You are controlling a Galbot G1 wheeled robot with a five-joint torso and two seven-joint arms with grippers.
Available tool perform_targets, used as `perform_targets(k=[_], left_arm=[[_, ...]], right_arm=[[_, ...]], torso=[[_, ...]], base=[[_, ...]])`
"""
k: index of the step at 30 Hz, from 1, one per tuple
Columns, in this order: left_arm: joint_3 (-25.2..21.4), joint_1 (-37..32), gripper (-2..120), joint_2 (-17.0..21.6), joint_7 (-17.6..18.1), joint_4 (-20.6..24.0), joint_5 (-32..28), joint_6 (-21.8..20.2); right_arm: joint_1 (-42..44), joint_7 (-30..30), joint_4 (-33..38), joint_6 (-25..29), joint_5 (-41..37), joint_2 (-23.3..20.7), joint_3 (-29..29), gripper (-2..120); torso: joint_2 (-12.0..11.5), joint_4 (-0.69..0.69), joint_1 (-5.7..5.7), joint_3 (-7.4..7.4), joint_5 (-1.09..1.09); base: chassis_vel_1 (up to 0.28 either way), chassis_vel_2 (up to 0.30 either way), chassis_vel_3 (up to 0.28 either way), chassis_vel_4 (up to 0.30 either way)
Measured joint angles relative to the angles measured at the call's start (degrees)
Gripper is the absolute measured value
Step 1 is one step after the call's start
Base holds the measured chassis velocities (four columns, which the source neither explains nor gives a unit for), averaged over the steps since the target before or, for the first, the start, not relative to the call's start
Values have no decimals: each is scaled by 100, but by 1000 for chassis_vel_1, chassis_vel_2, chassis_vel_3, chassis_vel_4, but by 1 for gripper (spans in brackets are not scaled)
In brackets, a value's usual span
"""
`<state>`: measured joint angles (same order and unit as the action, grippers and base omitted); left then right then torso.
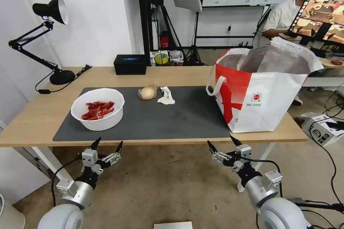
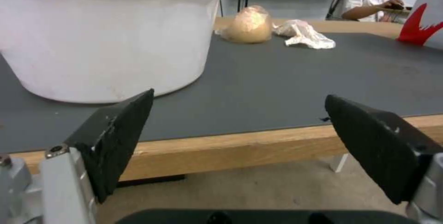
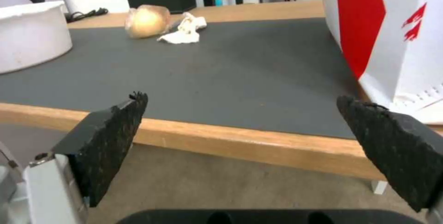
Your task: Pick up the trash from the table and place it into the takeout bag.
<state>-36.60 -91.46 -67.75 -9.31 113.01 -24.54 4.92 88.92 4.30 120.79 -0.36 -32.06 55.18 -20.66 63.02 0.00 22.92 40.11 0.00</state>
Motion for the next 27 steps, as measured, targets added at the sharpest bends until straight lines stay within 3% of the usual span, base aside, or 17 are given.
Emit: perform_targets(k=[19,27], left_arm=[[-14,4,100,-12,53,13,9,42],[12,31,100,20,33,-4,14,38]], right_arm=[[-435,42,94,-245,-184,-55,211,100],[-1397,120,-111,-542,-542,-476,850,100]], torso=[[-1,-1,0,0,0],[0,0,0,0,0]], base=[[0,0,0,0],[0,0,0,0]])
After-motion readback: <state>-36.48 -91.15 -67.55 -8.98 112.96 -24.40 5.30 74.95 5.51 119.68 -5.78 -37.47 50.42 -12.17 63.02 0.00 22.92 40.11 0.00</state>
